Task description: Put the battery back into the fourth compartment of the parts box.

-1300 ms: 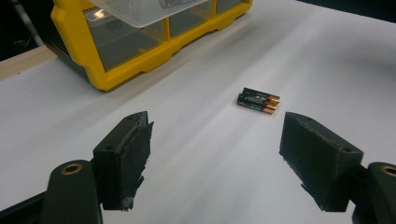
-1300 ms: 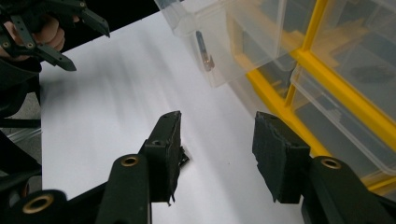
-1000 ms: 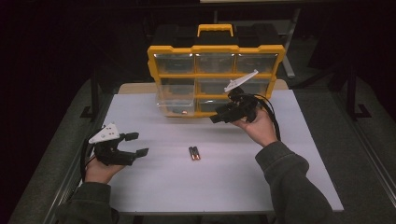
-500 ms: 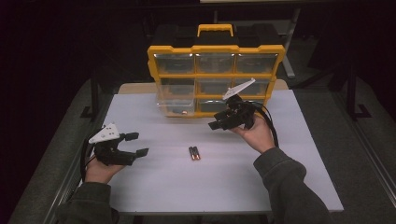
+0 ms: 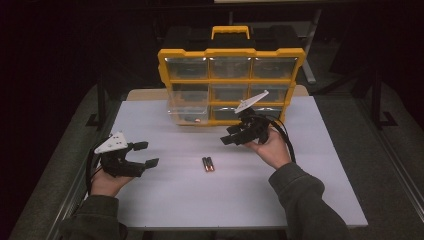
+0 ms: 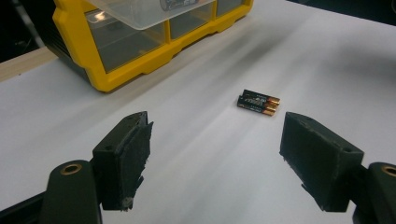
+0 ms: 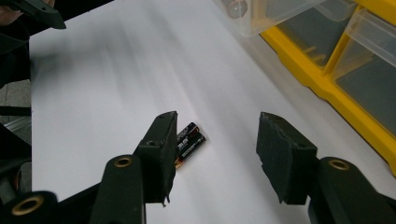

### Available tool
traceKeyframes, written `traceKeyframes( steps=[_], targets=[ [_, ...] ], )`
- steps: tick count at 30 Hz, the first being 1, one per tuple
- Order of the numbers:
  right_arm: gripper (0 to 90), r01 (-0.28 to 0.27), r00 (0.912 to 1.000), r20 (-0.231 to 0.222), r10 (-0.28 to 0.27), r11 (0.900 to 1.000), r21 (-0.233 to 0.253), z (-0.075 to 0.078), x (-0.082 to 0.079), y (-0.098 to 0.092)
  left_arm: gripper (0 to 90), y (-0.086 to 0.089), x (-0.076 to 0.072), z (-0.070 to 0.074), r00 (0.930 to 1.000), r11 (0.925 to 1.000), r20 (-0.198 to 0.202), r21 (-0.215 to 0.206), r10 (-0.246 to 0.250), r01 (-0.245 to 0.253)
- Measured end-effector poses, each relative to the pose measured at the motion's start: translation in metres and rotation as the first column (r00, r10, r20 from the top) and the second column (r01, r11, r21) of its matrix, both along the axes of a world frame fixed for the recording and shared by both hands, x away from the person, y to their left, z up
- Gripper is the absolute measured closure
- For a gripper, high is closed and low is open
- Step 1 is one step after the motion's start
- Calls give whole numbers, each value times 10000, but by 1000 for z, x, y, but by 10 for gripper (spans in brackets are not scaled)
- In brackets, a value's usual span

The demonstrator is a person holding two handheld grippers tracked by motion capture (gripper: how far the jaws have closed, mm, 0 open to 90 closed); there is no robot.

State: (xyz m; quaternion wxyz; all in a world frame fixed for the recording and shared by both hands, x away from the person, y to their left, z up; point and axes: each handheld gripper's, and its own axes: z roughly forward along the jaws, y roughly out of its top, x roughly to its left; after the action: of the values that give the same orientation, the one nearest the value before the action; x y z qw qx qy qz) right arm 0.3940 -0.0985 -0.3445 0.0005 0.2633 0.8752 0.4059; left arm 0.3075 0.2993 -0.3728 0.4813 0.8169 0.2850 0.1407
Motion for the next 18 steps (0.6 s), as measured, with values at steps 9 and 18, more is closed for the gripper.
traceKeyframes(
  steps=[9, 18],
  targets=[
    [465, -73, 9999, -99, 74, 10000, 32, -8, -4, 5, 237, 0, 0, 0, 10000, 10000, -18, -25, 3, -3],
    [465, -125, 9999, -90, 125, 9999, -72, -16, -8, 15, 237, 0, 0, 0, 10000, 10000, 7, -99, -7, 7]
  ],
)
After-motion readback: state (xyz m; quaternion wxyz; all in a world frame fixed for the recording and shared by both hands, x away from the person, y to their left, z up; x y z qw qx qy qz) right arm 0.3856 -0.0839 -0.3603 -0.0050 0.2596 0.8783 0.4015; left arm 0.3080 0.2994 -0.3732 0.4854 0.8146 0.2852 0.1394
